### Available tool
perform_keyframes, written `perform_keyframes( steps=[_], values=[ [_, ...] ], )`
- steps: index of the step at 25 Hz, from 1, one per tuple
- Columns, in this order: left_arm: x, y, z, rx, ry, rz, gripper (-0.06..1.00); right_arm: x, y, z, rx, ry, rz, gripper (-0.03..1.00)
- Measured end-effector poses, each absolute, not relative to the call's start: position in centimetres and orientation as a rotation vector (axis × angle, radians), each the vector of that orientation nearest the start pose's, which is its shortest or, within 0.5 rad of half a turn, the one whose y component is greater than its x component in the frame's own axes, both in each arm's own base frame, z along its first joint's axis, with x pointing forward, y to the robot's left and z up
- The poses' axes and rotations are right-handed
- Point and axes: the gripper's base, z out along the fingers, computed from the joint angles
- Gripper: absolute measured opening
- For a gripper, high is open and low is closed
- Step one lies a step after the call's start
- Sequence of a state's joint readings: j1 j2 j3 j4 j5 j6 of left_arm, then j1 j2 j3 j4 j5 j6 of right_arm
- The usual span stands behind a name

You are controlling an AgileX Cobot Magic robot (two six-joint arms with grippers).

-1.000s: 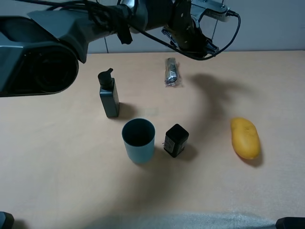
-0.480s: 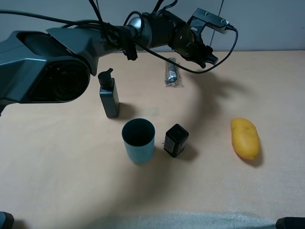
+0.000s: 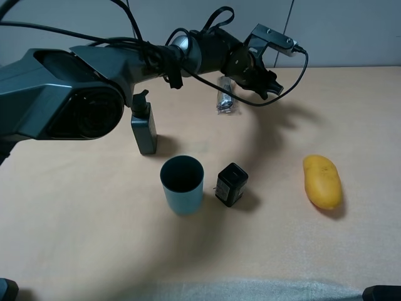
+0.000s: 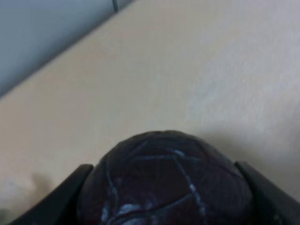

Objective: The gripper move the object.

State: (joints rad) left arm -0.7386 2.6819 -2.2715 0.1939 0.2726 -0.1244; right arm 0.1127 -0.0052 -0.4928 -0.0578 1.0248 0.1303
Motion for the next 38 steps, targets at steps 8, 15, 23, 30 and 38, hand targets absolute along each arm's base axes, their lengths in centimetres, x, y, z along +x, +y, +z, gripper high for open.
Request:
perform_keyframes(
  steps=[8, 15, 23, 30, 38],
  values=[
    [44.1, -39.6, 9.2, 0.806, 1.999, -0.358, 0.61, -0.3, -0.5, 27.8, 0.019, 2.010, 0.086, 0.69],
    [44.1, -39.7, 9.3, 0.799, 1.982, -0.369, 0.61, -0.3, -0.5, 27.8, 0.019, 2.010, 0.086, 0.69],
    [44.1, -39.7, 9.3, 0.745, 2.009, -0.401, 0.61, -0.3, -0.5, 27.8, 0.019, 2.010, 0.086, 0.69],
    [44.1, -39.6, 9.2, 0.743, 2.028, -0.396, 0.72, -0.3, -0.5, 27.8, 0.019, 2.010, 0.086, 0.69],
    [44.0, -39.5, 8.9, 0.748, 2.061, -0.380, 0.91, -0.3, -0.5, 27.8, 0.019, 2.010, 0.086, 0.69]
  ],
)
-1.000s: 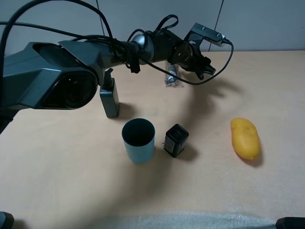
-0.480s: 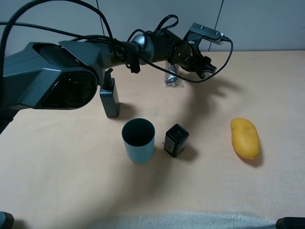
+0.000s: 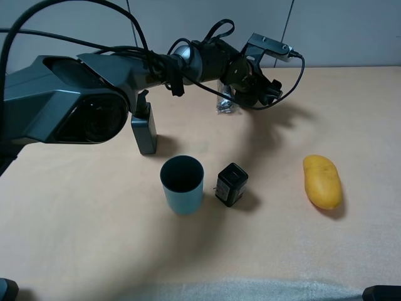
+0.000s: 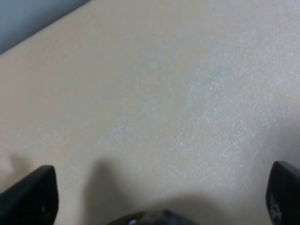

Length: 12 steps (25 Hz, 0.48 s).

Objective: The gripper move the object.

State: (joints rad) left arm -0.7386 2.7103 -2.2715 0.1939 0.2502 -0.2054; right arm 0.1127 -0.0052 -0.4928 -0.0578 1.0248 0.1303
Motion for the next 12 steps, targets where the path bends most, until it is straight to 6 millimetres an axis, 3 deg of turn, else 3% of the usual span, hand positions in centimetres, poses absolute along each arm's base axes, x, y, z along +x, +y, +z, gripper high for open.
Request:
perform_keyframes(
  steps=[12],
  values=[
    [43.98, -39.46, 8.91, 0.746, 2.061, -0.381, 0.92, -0.29, -0.49, 27.83, 0.019, 2.010, 0.086, 0.69]
  ],
)
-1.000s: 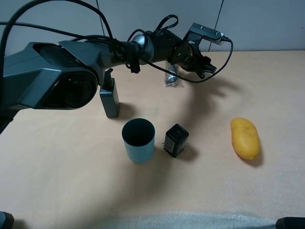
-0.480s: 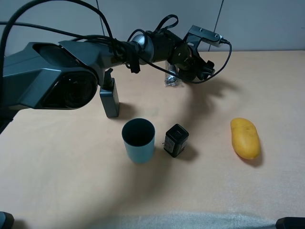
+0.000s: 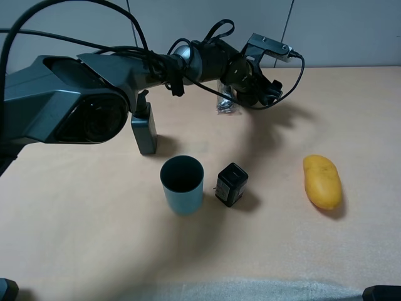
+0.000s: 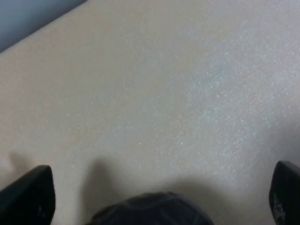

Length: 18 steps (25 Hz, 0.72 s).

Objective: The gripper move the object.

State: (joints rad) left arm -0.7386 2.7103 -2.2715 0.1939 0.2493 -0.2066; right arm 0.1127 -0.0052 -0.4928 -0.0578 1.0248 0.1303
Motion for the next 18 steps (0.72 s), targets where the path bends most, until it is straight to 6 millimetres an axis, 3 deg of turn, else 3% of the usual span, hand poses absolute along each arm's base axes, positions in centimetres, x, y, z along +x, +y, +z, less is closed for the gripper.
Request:
perform_keyframes(
  steps=[8, 18],
  values=[
    [43.9, -39.2, 10.1, 0.751, 2.087, -0.360, 0.92, -0.3, -0.5, 27.8, 0.019, 2.010, 0.086, 0.69],
    [43.3, -38.4, 15.7, 0.768, 2.126, -0.300, 0.92, -0.3, -0.5, 27.8, 0.019, 2.010, 0.086, 0.69]
  ],
)
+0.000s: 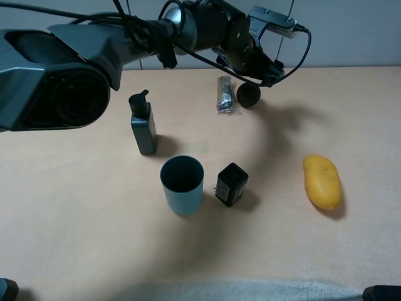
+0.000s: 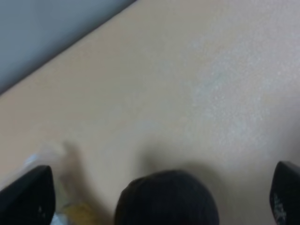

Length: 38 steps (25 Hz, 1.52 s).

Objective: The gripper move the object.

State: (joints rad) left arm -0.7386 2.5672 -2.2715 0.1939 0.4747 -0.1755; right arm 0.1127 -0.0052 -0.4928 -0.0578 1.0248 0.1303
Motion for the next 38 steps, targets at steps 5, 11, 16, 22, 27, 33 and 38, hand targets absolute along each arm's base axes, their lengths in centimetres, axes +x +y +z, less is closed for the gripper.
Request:
perform_keyframes(
  steps=[5, 11, 16, 22, 27, 33, 38],
  values=[
    [42.4, -37.6, 18.9, 0.800, 2.185, -0.283, 0.92, -0.3, -0.5, 27.8, 0.019, 2.010, 0.086, 0.69],
    [41.0, -36.6, 22.2, 0.839, 2.272, -0.275, 0.92, -0.3, -0.5, 27.8, 0.019, 2.010, 0.086, 0.69],
    [39.9, -35.6, 24.5, 0.843, 2.357, -0.314, 0.92, -0.3, -0.5, 27.8, 0.019, 2.010, 0.086, 0.69],
    [38.8, -33.6, 28.0, 0.863, 2.405, -0.303, 0.92, -0.3, -0.5, 27.8, 0.019, 2.010, 0.086, 0.69],
    [37.5, -31.9, 30.9, 0.866, 2.461, -0.303, 0.92, -0.3, -0.5, 27.8, 0.019, 2.010, 0.086, 0.69],
    [36.6, -29.9, 34.7, 0.854, 2.394, -0.311, 0.92, -0.3, -0.5, 27.8, 0.019, 2.010, 0.086, 0.69],
    [34.7, -27.5, 36.7, 0.865, 2.390, -0.293, 0.92, -0.3, -0.5, 27.8, 0.019, 2.010, 0.086, 0.69]
  ],
)
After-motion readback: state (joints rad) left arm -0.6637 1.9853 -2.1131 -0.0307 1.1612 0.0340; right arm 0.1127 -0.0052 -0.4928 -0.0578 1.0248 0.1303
